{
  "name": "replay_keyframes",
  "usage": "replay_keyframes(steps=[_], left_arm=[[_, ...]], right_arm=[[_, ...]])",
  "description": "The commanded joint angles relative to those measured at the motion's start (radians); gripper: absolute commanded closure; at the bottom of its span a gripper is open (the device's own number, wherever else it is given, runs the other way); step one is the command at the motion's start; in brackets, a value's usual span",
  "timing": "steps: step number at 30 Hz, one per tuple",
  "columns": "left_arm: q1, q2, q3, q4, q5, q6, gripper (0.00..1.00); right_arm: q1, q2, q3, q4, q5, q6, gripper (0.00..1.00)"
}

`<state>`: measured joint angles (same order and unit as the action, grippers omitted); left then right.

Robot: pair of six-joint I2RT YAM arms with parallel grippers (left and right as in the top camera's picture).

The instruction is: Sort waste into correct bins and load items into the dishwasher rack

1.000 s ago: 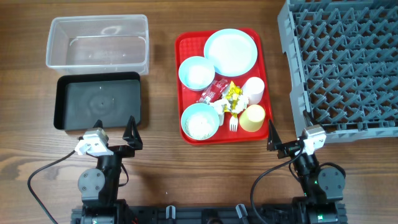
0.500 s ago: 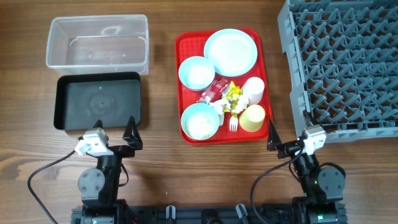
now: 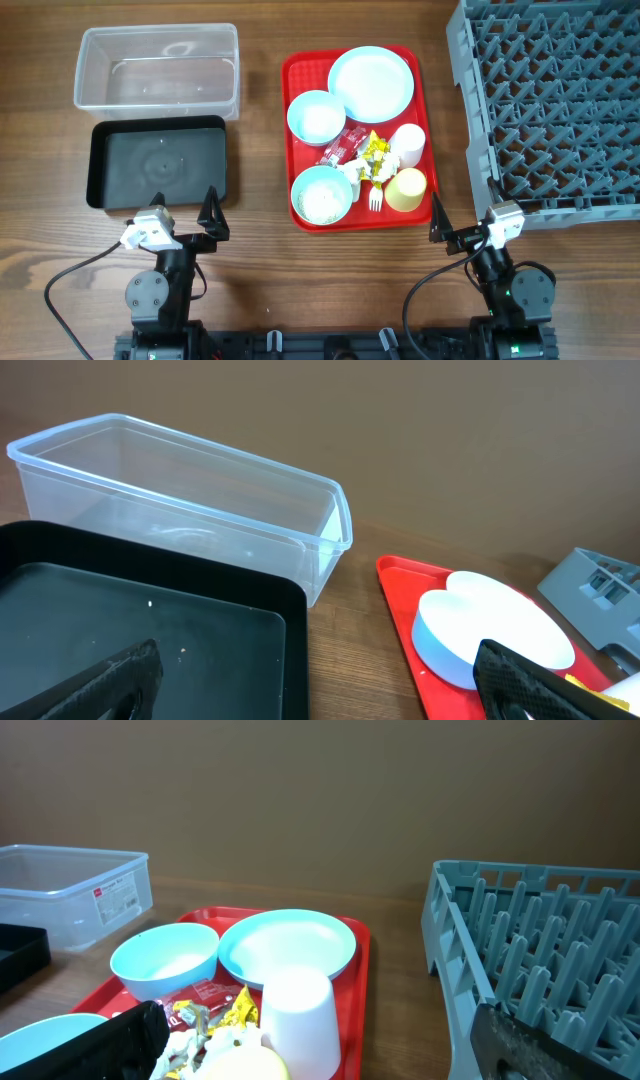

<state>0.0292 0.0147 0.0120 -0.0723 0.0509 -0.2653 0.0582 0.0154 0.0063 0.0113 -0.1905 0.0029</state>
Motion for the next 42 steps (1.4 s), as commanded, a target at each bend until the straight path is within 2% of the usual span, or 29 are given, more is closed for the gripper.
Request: replay_keyframes(steps=[1,28,34,38,42], left_arm=[[0.008,-0.006,-0.006,-0.002,0.004,-0.005,0.00],[0.008,-0.006,-0.006,0.000,0.004,-0.005,0.00],[0.008,-0.006,-0.006,0.000,0.011,-0.005,0.00],[0.008,-0.006,-0.006,0.082,0.095,-0.005,0.00],[0.008,-0.002,0.046,0.103,0.098,0.038,0.00]], right_arm=[[0.004,-0.008,-0.001,0.003,-0.002,-0.002,0.00],[0.004,-0.008,-0.001,0.005,-0.002,-0.003,0.00],[0.004,-0.008,-0.001,0.043,0.077,0.000,0.00],[0.004,-0.008,0.019,0.108,0.007,-0.003,0.00],[0.004,0.010,0.085,0.108,-0.054,-0.029,0.00]])
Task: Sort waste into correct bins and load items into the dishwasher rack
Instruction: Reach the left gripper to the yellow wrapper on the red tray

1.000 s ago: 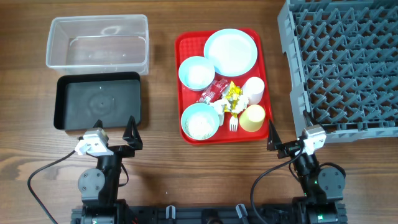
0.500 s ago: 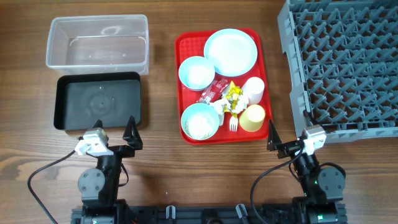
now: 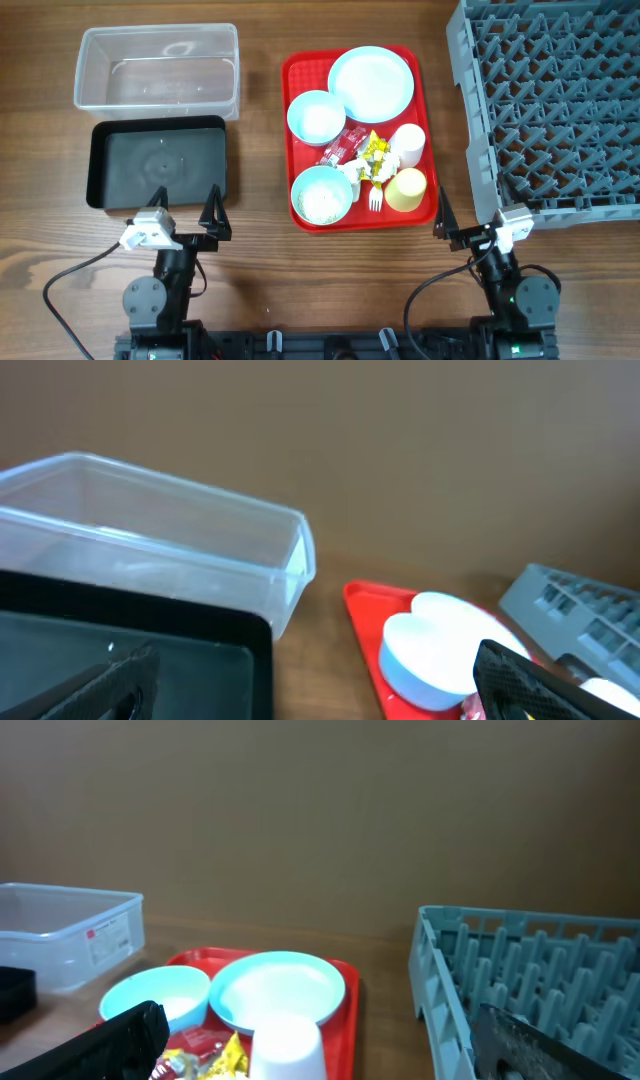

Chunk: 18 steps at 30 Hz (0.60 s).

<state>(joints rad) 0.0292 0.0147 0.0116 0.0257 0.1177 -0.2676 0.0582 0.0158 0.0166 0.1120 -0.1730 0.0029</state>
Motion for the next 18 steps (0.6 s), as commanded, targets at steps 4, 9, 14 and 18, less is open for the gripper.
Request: replay_keyframes(steps=[4,9,14,18], left_arm=[[0.008,0.080,0.172,-0.043,0.031,0.165,0.00],[0.007,0.371,0.439,-0.183,0.032,0.208,0.00],[0.007,0.741,0.808,-0.471,0.090,0.208,0.00],[0.007,0.957,1.030,-0.655,0.151,0.208,0.00]], right_arm=[[0.004,0.127,0.212,-0.004,-0.126,-0.060,0.00],[0.004,0.457,0.528,-0.104,-0.243,-0.085,0.00],[0.005,0.856,0.984,-0.488,-0.330,-0.108,0.00],[0.004,1.049,1.215,-0.697,-0.325,-0.121,0.00]])
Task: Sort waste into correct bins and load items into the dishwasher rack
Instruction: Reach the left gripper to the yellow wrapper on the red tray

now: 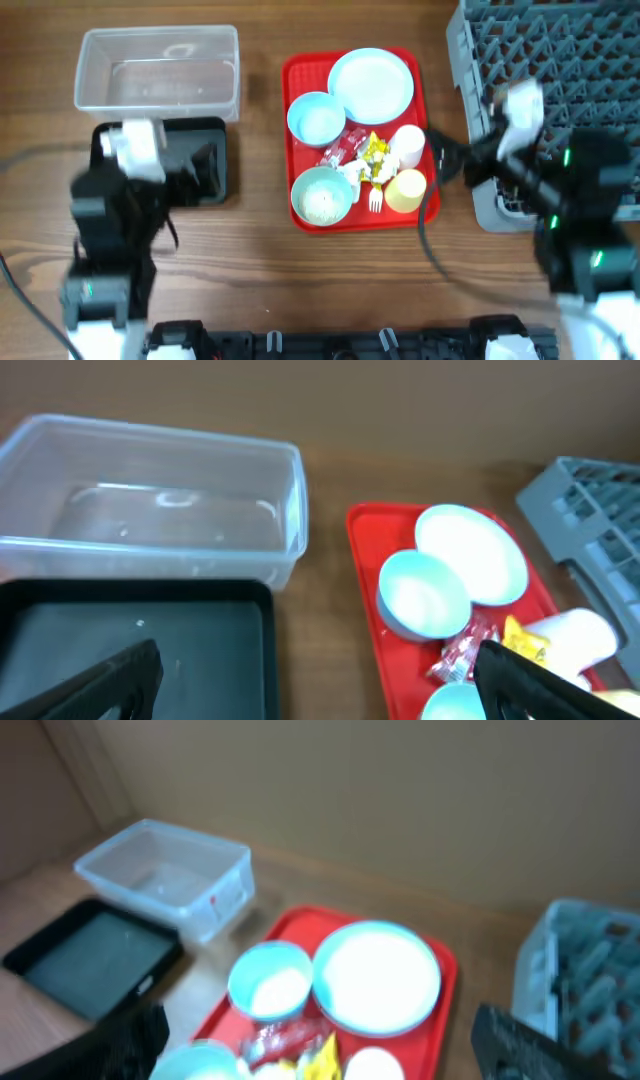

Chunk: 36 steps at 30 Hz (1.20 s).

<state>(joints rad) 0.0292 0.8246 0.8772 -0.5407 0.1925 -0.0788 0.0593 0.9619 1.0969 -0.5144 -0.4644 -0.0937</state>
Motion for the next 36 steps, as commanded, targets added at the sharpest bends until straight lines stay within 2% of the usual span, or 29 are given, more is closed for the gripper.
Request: replay_keyframes(steps=[1,3,5,7,12,14,19,23,26,30,33,36], left_arm=[[0.007,0.186,0.200,-0.106,0.089,0.019,0.00],[0.008,0.253,0.240,-0.103,0.111,0.018,0.00],[0.008,0.286,0.240,-0.097,0.185,-0.047,0.00],[0.006,0.302,0.240,-0.100,0.245,-0.049,0.00],[-0.095,0.376,0.243,-0.079,0.238,-0.030,0.00],[-0.197,0.438,0.260,-0.071,0.196,-0.030,0.00],[-0.465,0.646,0.311,-0.065,-0.010,-0.030,0.00],[-0.624,0.783,0.314,-0.066,-0.031,-0.031,0.00],[-0.696,0.818,0.314,-0.064,-0.056,-0.031,0.00],[-0.763,0.832,0.314,-0.003,-0.199,-0.025,0.00],[-0.774,0.869,0.314,0.099,-0.180,0.111,0.00],[-0.750,0.932,0.315,0.177,-0.178,0.124,0.00]], right_arm=[[0.003,0.135,0.161,-0.080,-0.031,-0.027,0.00],[0.003,0.186,0.176,-0.066,-0.046,0.023,0.00],[0.003,0.217,0.176,-0.080,-0.050,0.104,0.00],[0.003,0.244,0.175,-0.106,-0.050,0.114,0.00],[-0.008,0.256,0.175,-0.138,-0.030,0.094,0.00],[-0.022,0.256,0.175,-0.142,-0.014,0.095,0.00],[-0.062,0.256,0.175,-0.193,0.092,0.128,0.00],[-0.114,0.256,0.175,-0.258,0.172,0.154,0.00],[-0.131,0.258,0.174,-0.273,0.180,0.153,0.00],[-0.134,0.258,0.174,-0.274,0.180,0.153,0.00],[-0.134,0.258,0.172,-0.289,0.180,0.153,0.00],[-0.134,0.258,0.172,-0.311,0.180,0.149,0.00]])
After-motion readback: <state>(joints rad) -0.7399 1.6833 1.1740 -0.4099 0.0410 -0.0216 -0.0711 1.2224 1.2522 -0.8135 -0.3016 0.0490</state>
